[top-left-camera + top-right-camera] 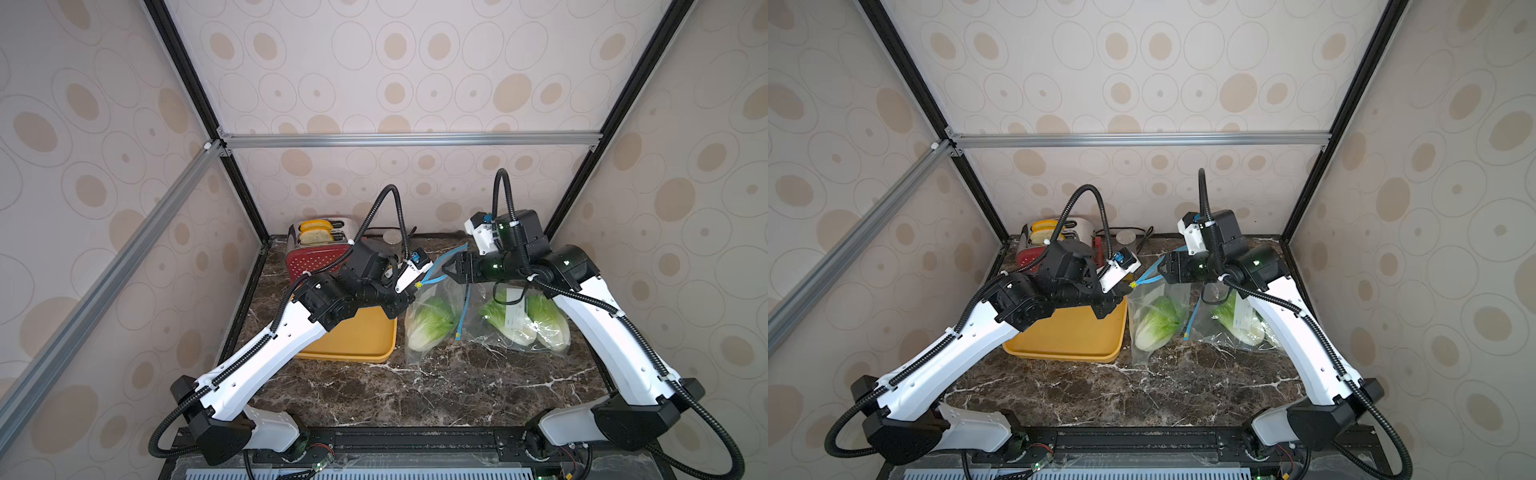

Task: Put the chinese cabbages into a zipper bag and zip it
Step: Adjust the zipper food storage bag at the center of the board, then close the zipper of the food storage bag at the center of the board.

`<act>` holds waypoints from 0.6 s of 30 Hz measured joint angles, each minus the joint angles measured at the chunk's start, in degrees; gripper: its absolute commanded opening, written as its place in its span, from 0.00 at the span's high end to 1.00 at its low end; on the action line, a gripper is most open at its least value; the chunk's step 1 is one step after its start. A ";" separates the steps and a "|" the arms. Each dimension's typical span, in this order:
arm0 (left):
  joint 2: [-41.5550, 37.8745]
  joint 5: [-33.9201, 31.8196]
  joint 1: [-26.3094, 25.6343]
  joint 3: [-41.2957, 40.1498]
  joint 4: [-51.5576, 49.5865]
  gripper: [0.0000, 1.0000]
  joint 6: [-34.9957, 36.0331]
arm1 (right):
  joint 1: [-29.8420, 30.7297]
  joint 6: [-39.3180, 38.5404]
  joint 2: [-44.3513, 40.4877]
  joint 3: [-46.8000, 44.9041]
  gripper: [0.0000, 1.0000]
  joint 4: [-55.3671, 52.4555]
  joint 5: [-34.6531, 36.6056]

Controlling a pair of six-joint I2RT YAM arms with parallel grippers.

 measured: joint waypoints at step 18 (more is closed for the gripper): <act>2.08 1.88 0.00 2.89 -3.02 1.00 1.03 | 2.73 18.40 7.85 0.55 0.67 -1.53 3.10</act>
